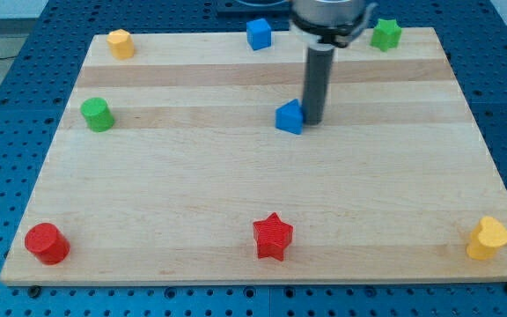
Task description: Place the green star diagonally to the red circle
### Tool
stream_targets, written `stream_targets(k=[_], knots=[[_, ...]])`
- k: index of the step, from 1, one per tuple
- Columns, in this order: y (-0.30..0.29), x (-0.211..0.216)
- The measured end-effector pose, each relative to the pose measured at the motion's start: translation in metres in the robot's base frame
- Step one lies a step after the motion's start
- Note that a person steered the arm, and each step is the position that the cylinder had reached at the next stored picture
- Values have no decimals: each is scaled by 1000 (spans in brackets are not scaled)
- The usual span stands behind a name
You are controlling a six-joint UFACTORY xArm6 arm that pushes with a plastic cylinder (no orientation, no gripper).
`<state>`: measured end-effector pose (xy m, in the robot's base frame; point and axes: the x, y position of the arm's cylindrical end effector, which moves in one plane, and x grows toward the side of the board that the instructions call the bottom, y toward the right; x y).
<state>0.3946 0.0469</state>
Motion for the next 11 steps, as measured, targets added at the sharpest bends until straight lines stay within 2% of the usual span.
stream_targets(k=[3,4,5,6,7,8,9,10,11], knots=[[-174,0],[-199,1],[-121,0],[-5,-12],[124,-41],[212,-104],[240,-173],[227,-202],[171,-193]])
